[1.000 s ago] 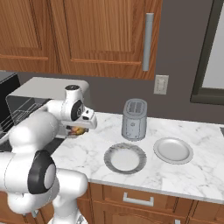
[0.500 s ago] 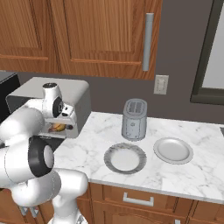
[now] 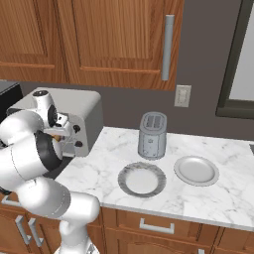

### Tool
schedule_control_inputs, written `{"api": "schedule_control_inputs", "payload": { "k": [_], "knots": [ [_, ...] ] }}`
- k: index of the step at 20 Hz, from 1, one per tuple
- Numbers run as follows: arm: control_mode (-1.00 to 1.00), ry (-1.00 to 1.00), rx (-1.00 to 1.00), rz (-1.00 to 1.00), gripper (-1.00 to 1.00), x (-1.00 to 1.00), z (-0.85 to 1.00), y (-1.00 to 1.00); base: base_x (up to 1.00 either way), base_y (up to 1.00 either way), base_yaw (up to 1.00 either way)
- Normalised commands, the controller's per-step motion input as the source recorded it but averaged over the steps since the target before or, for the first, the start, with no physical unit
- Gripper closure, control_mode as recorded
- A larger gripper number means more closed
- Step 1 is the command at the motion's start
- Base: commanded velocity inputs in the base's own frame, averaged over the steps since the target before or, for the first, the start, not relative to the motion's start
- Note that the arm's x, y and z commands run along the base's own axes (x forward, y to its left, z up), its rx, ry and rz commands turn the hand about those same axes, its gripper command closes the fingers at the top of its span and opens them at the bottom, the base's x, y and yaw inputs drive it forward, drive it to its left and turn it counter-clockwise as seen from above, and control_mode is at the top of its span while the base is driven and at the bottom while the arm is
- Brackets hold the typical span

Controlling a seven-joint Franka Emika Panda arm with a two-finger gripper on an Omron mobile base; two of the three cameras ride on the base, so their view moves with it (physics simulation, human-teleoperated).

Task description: Open the toaster oven door. Place the bread on the bottom rack in the toaster oven and place the chicken drumstick on the top rack.

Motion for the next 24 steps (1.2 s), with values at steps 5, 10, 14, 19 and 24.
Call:
{"api": "schedule_control_inputs", "payload": {
  "k": [5, 10, 14, 19, 24],
  "knots": [
    [-1.0, -0.01, 0.01, 0.0, 1.0, 0.03, -0.13, 0.46, 0.0, 0.0, 0.0],
    [-1.0, 0.0, 0.0, 0.0, 1.0, 0.0, -0.33, 0.23, 0.0, 0.0, 0.0],
    [-1.0, -0.01, 0.02, 0.0, -1.0, -0.02, -0.43, 0.15, 0.0, 0.0, 0.0],
    [-1.0, -0.06, 0.03, 0.0, -1.0, -0.24, -0.29, 0.05, 0.0, 0.0, 0.0],
    [-1.0, -0.08, 0.05, -0.03, -1.0, -0.18, -0.01, 0.0, 0.0, 0.0, 0.0]
  ]
}}
